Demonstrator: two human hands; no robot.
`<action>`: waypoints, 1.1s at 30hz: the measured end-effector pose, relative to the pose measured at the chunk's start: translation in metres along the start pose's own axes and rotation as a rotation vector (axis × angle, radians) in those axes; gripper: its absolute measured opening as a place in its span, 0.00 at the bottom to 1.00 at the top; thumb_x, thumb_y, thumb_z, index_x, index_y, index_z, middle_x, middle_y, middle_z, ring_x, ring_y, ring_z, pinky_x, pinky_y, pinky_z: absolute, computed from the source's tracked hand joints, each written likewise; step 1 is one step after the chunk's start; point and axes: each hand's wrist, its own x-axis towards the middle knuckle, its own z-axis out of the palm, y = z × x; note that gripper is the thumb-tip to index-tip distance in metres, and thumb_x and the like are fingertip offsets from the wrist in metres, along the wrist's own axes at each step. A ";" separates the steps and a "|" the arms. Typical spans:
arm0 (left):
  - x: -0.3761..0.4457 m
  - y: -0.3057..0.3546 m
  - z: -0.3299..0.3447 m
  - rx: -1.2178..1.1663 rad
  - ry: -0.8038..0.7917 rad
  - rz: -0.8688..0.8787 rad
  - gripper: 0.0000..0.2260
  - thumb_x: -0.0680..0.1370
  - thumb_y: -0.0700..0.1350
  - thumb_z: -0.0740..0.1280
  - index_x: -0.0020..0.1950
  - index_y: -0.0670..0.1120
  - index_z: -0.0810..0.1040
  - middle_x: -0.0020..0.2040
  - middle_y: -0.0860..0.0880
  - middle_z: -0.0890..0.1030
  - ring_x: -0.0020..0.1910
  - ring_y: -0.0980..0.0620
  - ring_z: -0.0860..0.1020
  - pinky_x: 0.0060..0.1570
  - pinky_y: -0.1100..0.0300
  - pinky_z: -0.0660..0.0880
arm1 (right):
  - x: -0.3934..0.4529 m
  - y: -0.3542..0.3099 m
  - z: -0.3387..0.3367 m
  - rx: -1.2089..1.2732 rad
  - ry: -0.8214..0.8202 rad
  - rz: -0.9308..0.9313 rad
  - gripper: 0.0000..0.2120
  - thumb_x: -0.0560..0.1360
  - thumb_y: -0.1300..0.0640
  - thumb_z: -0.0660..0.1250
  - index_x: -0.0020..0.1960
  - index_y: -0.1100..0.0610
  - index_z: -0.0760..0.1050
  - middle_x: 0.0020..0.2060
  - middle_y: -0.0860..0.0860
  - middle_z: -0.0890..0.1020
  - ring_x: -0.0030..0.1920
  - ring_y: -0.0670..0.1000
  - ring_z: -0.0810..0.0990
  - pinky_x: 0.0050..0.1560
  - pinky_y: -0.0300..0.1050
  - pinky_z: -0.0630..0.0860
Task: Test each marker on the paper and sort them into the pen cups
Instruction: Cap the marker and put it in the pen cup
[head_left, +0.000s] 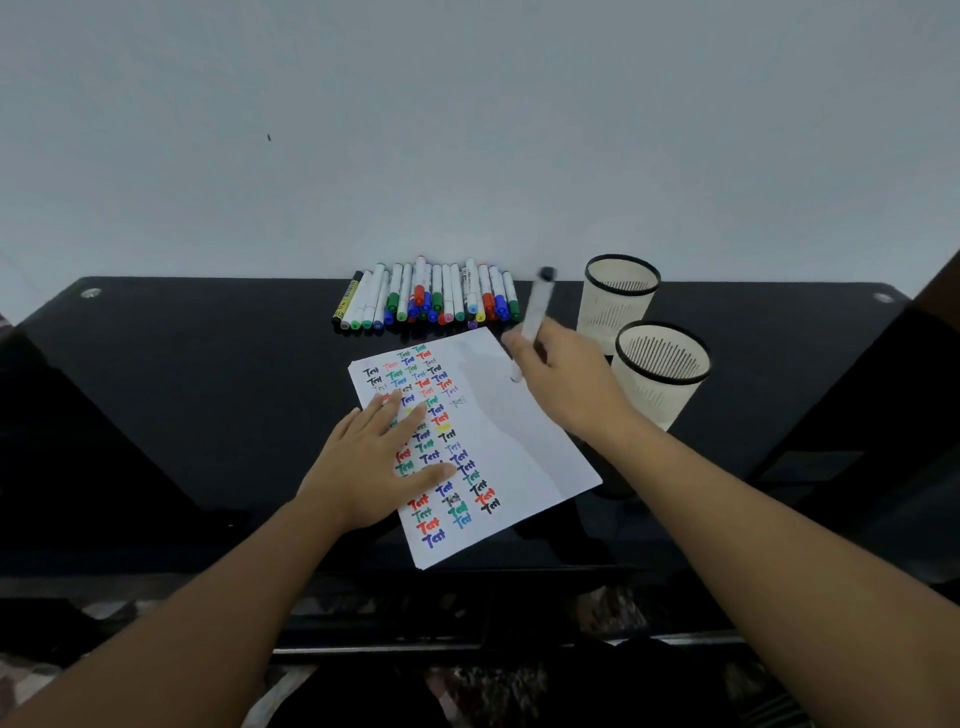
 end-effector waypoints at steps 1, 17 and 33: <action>-0.001 0.000 0.001 -0.003 0.006 0.002 0.46 0.70 0.83 0.44 0.83 0.61 0.44 0.83 0.55 0.40 0.81 0.55 0.38 0.80 0.49 0.40 | 0.001 -0.001 -0.008 -0.030 0.042 -0.041 0.15 0.85 0.44 0.60 0.60 0.56 0.75 0.43 0.49 0.83 0.39 0.48 0.78 0.39 0.48 0.73; 0.002 -0.004 0.004 -0.010 0.031 0.002 0.48 0.68 0.84 0.44 0.83 0.61 0.47 0.83 0.54 0.42 0.82 0.55 0.40 0.80 0.49 0.43 | -0.003 0.032 -0.107 -0.251 0.232 0.182 0.13 0.83 0.45 0.64 0.54 0.56 0.70 0.38 0.50 0.80 0.39 0.52 0.80 0.38 0.52 0.78; 0.003 -0.005 0.002 -0.039 0.021 -0.002 0.49 0.67 0.85 0.46 0.83 0.61 0.48 0.83 0.53 0.44 0.82 0.53 0.42 0.80 0.48 0.44 | -0.003 0.033 -0.088 -0.206 0.182 0.180 0.15 0.80 0.42 0.68 0.61 0.50 0.76 0.36 0.42 0.79 0.43 0.44 0.79 0.43 0.46 0.75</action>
